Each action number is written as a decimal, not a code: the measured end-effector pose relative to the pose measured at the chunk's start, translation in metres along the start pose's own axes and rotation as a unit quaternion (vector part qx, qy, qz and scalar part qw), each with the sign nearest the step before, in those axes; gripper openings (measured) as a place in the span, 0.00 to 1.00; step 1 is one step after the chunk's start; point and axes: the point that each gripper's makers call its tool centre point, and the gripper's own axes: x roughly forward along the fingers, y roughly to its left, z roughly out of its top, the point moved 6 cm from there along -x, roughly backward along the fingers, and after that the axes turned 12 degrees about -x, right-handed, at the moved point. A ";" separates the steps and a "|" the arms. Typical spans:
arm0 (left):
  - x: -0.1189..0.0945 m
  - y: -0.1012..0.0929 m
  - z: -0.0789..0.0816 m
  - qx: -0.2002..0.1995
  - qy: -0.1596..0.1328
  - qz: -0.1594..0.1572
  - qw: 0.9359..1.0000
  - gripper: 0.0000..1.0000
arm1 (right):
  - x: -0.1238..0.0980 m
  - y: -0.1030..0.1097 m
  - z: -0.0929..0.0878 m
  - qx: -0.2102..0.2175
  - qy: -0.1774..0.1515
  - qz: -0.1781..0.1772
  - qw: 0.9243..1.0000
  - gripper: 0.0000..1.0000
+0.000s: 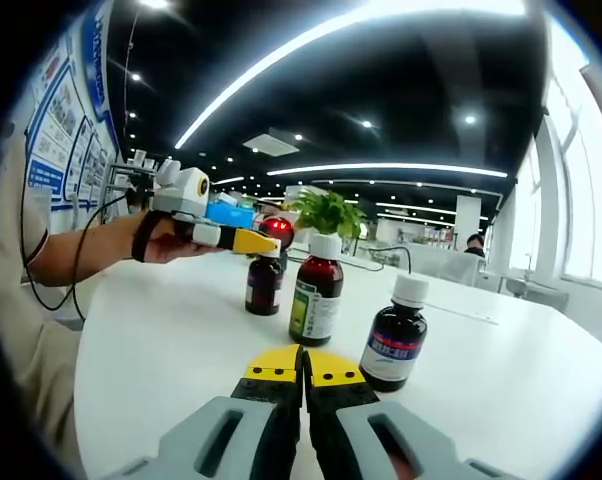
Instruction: Rotate the medicine bottle to make it face forward pick up the medicine bottle inspect the drug traceability code place the medicine on the table
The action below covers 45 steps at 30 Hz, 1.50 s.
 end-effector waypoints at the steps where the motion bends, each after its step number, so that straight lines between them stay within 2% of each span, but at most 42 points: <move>1: 0.000 0.000 0.001 0.010 -0.003 0.009 1.000 0.18 | 0.000 0.000 0.000 0.000 0.000 0.000 1.000 0.00; 4: -0.001 -0.004 0.000 0.037 -0.007 0.037 0.999 0.18 | 0.000 0.000 0.000 0.000 0.000 0.000 1.000 0.00; 7: -0.002 -0.006 -0.002 0.041 -0.013 0.061 0.997 0.18 | 0.000 0.000 0.000 0.000 0.000 0.000 1.000 0.00; 14: -0.002 -0.010 -0.008 0.050 -0.024 0.091 0.994 0.18 | 0.000 -0.002 -0.001 -0.001 0.000 0.000 1.000 0.00; 17: 0.000 -0.012 -0.008 0.042 -0.027 0.094 0.994 0.17 | 0.000 -0.002 -0.001 0.000 -0.001 0.000 1.000 0.00; 18: 0.001 -0.013 -0.008 0.028 -0.031 0.100 0.994 0.17 | 0.000 -0.002 -0.001 -0.001 0.000 0.000 1.000 0.00; 22: 0.001 -0.014 -0.008 0.027 -0.039 0.121 0.992 0.17 | 0.000 -0.003 -0.001 0.000 -0.001 0.000 1.000 0.00; 28: 0.001 -0.011 -0.011 0.016 -0.039 0.127 0.991 0.12 | 0.001 -0.004 -0.001 -0.001 -0.002 0.000 1.000 0.00; 32: 0.001 -0.009 -0.010 0.030 -0.041 0.137 0.989 0.11 | 0.001 -0.004 -0.001 0.000 -0.002 0.000 1.000 0.00; 45: 0.001 -0.005 -0.009 0.031 -0.039 0.131 0.990 0.11 | 0.001 -0.006 -0.002 0.000 -0.002 0.001 1.000 0.00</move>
